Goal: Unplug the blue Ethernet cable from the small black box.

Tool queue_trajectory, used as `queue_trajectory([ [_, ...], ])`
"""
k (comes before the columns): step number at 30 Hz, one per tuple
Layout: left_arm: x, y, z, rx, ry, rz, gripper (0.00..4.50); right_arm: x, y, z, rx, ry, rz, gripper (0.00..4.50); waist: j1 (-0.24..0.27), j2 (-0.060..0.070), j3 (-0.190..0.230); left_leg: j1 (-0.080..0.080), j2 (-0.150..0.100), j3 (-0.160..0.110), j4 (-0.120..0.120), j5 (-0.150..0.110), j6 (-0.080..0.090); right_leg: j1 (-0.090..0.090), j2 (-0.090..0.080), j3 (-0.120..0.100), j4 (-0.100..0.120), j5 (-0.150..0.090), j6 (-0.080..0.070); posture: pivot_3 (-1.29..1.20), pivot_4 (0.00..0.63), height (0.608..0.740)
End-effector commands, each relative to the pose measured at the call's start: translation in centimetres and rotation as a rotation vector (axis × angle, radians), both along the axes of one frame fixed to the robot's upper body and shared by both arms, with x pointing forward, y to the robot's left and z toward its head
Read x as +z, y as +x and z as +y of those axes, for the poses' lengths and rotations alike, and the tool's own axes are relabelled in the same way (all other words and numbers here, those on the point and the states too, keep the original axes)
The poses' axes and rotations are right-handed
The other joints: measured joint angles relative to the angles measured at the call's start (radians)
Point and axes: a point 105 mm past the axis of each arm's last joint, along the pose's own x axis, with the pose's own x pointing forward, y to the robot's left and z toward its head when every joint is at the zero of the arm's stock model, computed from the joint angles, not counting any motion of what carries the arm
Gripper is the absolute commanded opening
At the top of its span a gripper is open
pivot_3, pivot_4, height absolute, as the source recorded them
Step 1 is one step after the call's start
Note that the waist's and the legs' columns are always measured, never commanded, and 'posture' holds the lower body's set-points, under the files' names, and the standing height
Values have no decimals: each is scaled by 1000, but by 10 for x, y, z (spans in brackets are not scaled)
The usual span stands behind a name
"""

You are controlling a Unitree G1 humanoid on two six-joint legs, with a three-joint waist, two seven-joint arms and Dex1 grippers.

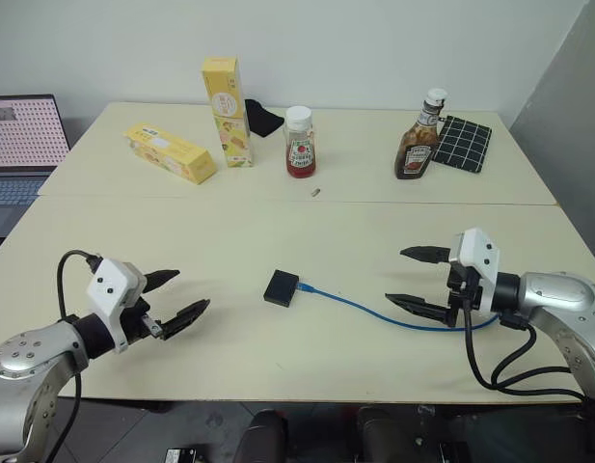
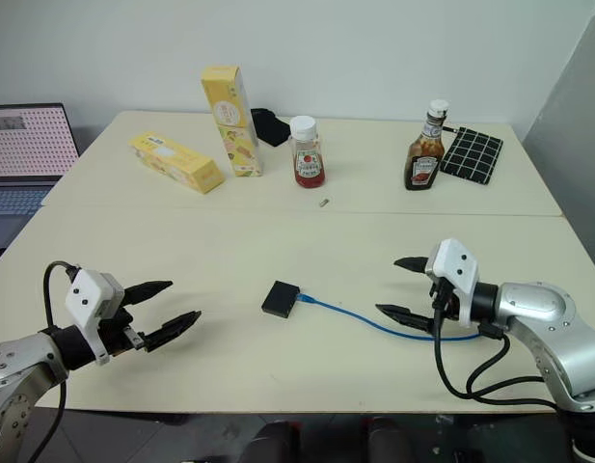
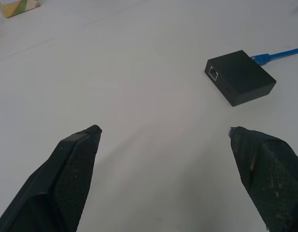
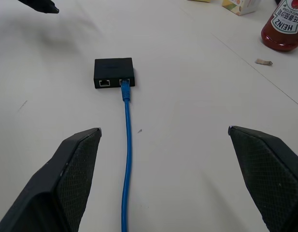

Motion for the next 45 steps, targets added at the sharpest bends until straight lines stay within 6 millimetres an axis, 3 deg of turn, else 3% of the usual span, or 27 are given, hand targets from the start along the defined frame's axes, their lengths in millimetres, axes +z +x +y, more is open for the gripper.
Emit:
queue_trajectory([
  [1, 17, -2, -2, -20, 5, -61, 4500, 10, -1, 2, 22, 1, -53, 4465, 0, 0, 0, 0, 0, 0, 0, 0, 0, 0, 0, 0, 0, 0, 0, 0, 150, 740],
  [11, 13, -5, -6, -40, 58, -45, 4500, 7, -1, 6, 36, -2, -46, 4465, 0, 0, 0, 0, 0, 0, 0, 0, 0, 0, 0, 0, 0, 0, 0, 0, 150, 740],
  [17, 8, -11, -18, -85, 40, -18, 4500, -1, 5, 22, 46, 12, -49, 4465, 0, 0, 0, 0, 0, 0, 0, 0, 0, 0, 0, 0, 0, 0, 0, 0, 150, 740],
  [22, 5, -13, -25, -151, 42, -1, 4500, -12, 18, 47, 64, 28, -43, 4465, -1, 0, 0, 0, 0, 0, 0, 0, 0, 0, 0, 0, 1, 0, 0, 0, 150, 740],
  [30, -1, -32, -40, -386, 32, 123, 4500, -53, 44, 100, 88, -39, -18, 4465, -3, 2, 1, 0, 0, 1, -1, 0, 0, -2, 1, 0, 1, 0, -1, 0, 150, 740],
  [36, 4, -29, -44, -409, 30, 114, 4500, -70, 54, 120, 85, -61, -5, 4465, -2, 2, 2, 0, 0, 0, -1, 0, 0, -2, 1, 0, 2, 0, -1, 0, 150, 740],
  [39, 5, -28, -44, -410, 32, 111, 4500, -76, 54, 122, 92, -91, -7, 3956, -3, 3, 2, 0, 0, 0, -1, 0, 0, -2, 1, 0, 2, 0, -1, 0, 150, 740],
  [45, 5, -25, -43, -399, 41, 105, 4500, -76, 51, 125, 115, -122, -32, 2400, -3, 3, 2, 1, 0, 0, -1, 0, 0, -2, 1, 0, 3, 0, -1, 0, 150, 740],
])
